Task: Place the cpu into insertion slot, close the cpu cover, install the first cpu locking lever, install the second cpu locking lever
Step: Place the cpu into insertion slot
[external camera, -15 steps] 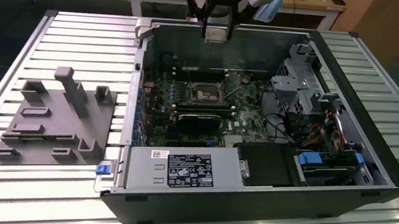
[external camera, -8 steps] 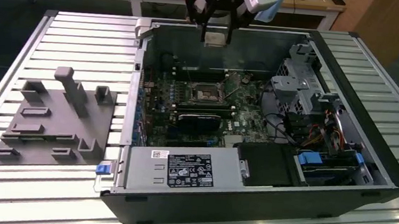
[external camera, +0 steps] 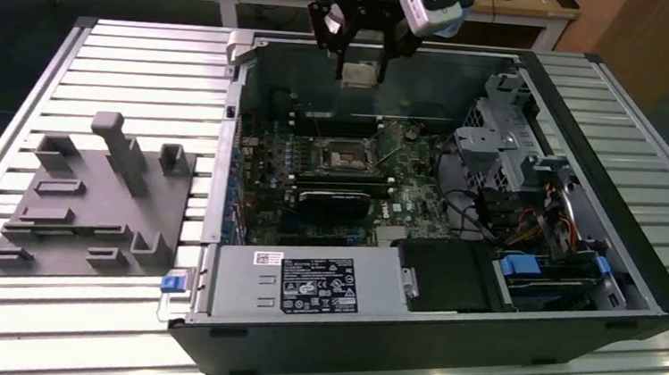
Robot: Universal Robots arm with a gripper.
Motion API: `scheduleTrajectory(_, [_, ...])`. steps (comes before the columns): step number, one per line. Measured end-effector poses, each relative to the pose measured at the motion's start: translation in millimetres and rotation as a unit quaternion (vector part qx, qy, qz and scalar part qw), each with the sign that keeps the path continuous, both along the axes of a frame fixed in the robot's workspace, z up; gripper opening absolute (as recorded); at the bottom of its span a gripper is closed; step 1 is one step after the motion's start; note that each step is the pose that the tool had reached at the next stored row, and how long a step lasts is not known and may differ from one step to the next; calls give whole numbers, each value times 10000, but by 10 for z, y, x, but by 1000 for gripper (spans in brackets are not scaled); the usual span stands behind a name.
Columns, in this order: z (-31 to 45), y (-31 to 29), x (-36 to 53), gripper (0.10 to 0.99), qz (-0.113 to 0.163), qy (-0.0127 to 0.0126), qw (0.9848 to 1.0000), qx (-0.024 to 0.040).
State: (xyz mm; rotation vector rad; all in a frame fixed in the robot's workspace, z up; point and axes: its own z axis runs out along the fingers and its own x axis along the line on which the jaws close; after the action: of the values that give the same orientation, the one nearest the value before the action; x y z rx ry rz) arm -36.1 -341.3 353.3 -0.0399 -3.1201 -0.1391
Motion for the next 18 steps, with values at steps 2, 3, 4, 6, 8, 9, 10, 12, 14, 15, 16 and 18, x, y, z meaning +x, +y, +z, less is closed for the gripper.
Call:
scheduleTrajectory(2, [-36, 0, 0, 541, 0, 0, 10000, 0])
scheduleTrajectory(3, [-54, 0, 0, 541, 0, 0, 10000, 0])
scheduleTrajectory(4, [-71, 0, 0, 541, 0, 0, 10000, -1])
scheduleTrajectory(6, [-109, 0, 0, 541, 0, 0, 10000, 0])
scheduleTrajectory(8, [-145, 0, 0, 541, 0, 0, 10000, 0])
scheduleTrajectory(9, [-163, 0, 0, 541, 0, 0, 10000, 0])
scheduleTrajectory(10, [-181, 0, 0, 541, 0, 0, 10000, 0])
scheduleTrajectory(12, [-217, 0, 0, 541, 0, 0, 10000, 0])
scheduleTrajectory(14, [-255, 0, 0, 541, 0, 0, 10000, 0])
scheduleTrajectory(15, [-273, 0, 0, 541, 0, 0, 10000, 0])
scheduleTrajectory(16, [-291, 0, 0, 541, 0, 0, 10000, 0])
scheduleTrajectory(18, [-327, 0, 0, 541, 0, 0, 10000, 0])
